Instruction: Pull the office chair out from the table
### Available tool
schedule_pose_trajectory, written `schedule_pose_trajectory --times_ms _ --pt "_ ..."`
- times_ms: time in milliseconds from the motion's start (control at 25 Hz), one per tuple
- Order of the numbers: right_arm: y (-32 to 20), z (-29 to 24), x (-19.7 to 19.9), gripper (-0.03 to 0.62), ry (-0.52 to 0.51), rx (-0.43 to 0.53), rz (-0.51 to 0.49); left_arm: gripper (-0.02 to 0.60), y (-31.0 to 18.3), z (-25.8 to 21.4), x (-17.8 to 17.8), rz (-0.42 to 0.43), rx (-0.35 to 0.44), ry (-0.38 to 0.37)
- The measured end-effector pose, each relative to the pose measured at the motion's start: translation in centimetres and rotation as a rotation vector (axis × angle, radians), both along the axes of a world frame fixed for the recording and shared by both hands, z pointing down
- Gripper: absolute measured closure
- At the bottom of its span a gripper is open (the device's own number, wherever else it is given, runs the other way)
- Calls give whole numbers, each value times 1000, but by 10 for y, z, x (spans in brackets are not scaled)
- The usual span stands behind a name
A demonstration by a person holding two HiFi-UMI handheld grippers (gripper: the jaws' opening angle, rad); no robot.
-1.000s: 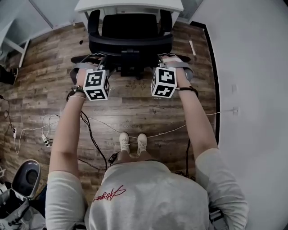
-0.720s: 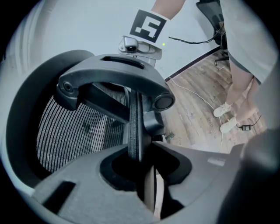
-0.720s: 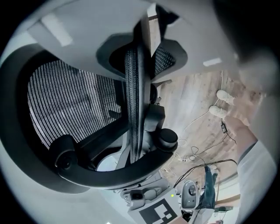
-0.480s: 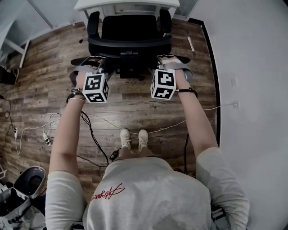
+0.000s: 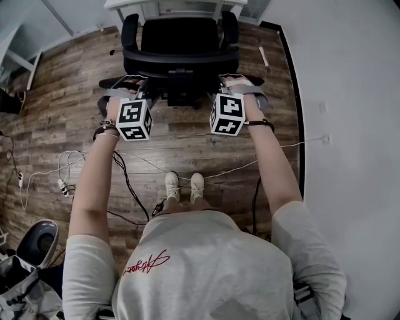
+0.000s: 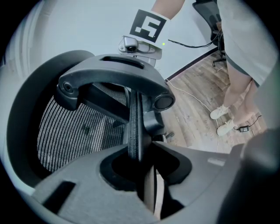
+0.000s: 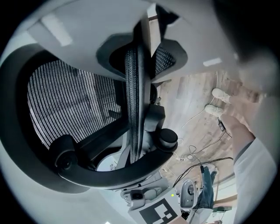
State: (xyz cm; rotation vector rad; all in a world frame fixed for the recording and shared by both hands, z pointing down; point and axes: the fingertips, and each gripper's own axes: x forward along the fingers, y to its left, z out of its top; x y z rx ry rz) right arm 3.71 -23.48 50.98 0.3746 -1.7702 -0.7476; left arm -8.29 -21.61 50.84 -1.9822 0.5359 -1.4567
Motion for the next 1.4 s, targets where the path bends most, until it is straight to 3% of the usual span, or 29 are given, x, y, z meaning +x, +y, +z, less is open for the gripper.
schedule_pose_trajectory --times_ms 1400 --pt "79 -1 31 500 3 -17 -8 476 79 -1 32 -8 16 4"
